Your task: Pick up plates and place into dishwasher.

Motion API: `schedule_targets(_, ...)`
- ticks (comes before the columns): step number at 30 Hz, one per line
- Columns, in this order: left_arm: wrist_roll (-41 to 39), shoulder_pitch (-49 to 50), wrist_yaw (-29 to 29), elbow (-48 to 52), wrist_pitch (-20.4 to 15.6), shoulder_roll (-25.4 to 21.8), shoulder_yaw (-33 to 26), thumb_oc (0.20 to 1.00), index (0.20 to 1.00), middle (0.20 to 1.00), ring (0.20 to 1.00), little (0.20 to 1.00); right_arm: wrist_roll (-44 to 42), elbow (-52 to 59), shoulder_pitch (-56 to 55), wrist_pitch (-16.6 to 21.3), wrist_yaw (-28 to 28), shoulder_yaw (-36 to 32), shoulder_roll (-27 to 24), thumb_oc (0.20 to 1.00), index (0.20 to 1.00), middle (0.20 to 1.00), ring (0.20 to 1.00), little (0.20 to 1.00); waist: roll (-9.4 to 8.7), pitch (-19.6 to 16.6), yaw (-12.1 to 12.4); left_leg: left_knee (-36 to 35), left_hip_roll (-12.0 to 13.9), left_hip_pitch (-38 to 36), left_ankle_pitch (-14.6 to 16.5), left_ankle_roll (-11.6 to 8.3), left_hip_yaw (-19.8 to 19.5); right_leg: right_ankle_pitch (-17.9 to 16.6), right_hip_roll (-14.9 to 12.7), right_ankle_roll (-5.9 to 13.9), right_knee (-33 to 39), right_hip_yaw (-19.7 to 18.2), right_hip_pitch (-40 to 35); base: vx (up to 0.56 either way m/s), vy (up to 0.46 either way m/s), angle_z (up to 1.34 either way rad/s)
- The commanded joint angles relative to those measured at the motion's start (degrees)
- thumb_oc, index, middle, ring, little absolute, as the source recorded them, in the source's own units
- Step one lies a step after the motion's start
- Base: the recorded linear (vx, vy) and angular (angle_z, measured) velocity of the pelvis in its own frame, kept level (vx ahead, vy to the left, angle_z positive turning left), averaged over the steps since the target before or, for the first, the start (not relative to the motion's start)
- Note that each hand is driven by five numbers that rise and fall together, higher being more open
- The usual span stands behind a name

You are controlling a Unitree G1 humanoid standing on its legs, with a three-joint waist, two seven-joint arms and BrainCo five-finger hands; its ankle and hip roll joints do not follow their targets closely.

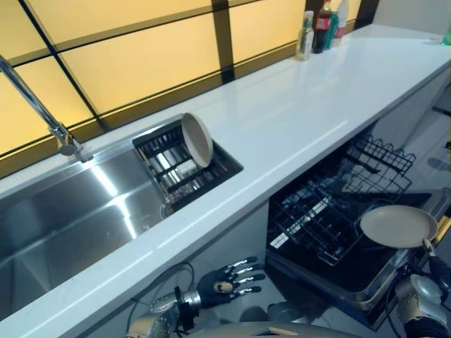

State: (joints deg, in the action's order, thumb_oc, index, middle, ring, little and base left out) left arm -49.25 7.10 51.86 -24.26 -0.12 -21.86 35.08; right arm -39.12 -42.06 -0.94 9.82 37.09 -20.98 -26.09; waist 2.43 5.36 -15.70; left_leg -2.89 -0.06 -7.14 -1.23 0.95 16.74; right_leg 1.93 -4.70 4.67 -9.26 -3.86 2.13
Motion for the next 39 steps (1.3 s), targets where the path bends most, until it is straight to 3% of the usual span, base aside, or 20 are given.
schedule_targets(1, -2.5, -0.8, 1.8, 2.8, 0.0, -1.4, 1.4, 1.0, 1.0, 1.0, 1.0, 1.0, -4.0, -5.5, 6.0, 1.8, -3.2, -3.5, -5.4, 1.0, 1.0, 1.0, 1.0, 1.0, -0.91, -0.6, 1.6, 13.8, -0.8, 1.9, 15.6, 4.58, -1.9, -4.4, -1.4, 5.02, -2.1, 1.4, 7.3, 0.02, -0.042, 0.07)
schedule_targets(8, -2.7, -1.0, 1.5, 3.2, 0.8, -2.4, 3.5, 1.0, 1.0, 1.0, 1.0, 1.0, -7.8, -14.3, 8.4, -1.7, -10.8, -3.2, -8.4, 1.0, 1.0, 1.0, 1.0, 1.0, -1.23, -1.0, 2.9, 14.3, -0.6, 1.8, 15.7, 4.5, -2.7, -4.3, -1.4, 4.94, -2.5, 2.1, 7.0, 0.02, -0.039, 0.1)
schedule_targets(25, -3.0, -1.2, 2.2, 2.5, 1.7, -3.5, 6.1, 1.0, 1.0, 1.0, 1.0, 1.0, -7.0, -28.4, 11.4, -7.9, -16.2, -1.4, -11.8, 1.0, 1.0, 1.0, 1.0, 1.0, -1.69, -1.1, 5.2, 14.9, -0.2, 1.3, 15.9, 4.31, -4.3, -3.9, -1.3, 4.73, -3.2, 3.5, 6.5, 0.02, -0.018, 0.06)
schedule_targets(27, -2.8, -1.2, 2.0, 3.0, 2.1, -3.8, 6.3, 1.0, 1.0, 1.0, 1.0, 1.0, -6.5, -29.0, 11.6, -9.2, -17.1, -0.8, -12.1, 0.79, 0.79, 0.79, 0.79, 0.79, -1.77, -1.1, 5.5, 14.9, -0.1, 1.3, 15.9, 4.29, -4.4, -3.9, -1.4, 4.78, -3.2, 3.7, 6.5, 0.02, -0.024, 0.12)
schedule_targets(28, -2.7, -1.2, 2.1, 3.0, 2.3, -3.9, 6.3, 1.0, 1.0, 1.0, 1.0, 1.0, -6.0, -29.4, 11.8, -9.7, -17.6, -0.5, -12.2, 0.576, 0.576, 0.576, 0.576, 0.576, -1.8, -1.1, 5.6, 14.9, -0.1, 1.3, 16.0, 4.31, -4.5, -4.0, -1.4, 4.81, -3.2, 3.7, 6.5, 0.02, -0.022, 0.08)
schedule_targets(29, -2.7, -1.2, 2.1, 3.1, 2.4, -4.0, 6.5, 1.0, 1.0, 1.0, 1.0, 1.0, -5.3, -29.7, 12.0, -10.2, -18.2, -0.1, -12.4, 0.432, 0.432, 0.432, 0.432, 0.432, -1.86, -1.1, 5.7, 15.0, -0.1, 1.2, 16.0, 4.33, -4.5, -4.1, -1.4, 4.88, -3.3, 3.8, 6.6, 0.02, -0.021, 0.05)
schedule_targets(30, -2.6, -1.2, 2.1, 3.2, 2.6, -4.1, 6.6, 1.0, 1.0, 1.0, 1.0, 1.0, -4.8, -30.1, 12.1, -10.6, -18.7, 0.2, -12.6, 0.2, 0.2, 0.2, 0.2, 0.2, -1.92, -1.0, 5.8, 15.0, -0.1, 1.2, 16.1, 4.35, -4.6, -4.2, -1.5, 4.95, -3.5, 3.8, 6.7, 0.0, 0.0, 0.0)
schedule_targets(39, -3.0, -0.9, 1.9, 4.5, 3.9, -5.3, 6.4, 1.0, 1.0, 1.0, 1.0, 1.0, -2.0, -32.0, 14.0, -14.1, -20.5, 2.4, -14.8, 0.2, 0.2, 0.2, 0.2, 0.2, -2.22, -0.6, 6.9, 15.9, 0.2, 1.3, 16.5, 4.41, -5.1, -4.0, -1.5, 4.84, -4.2, 4.3, 6.6, 0.01, -0.007, 0.03)
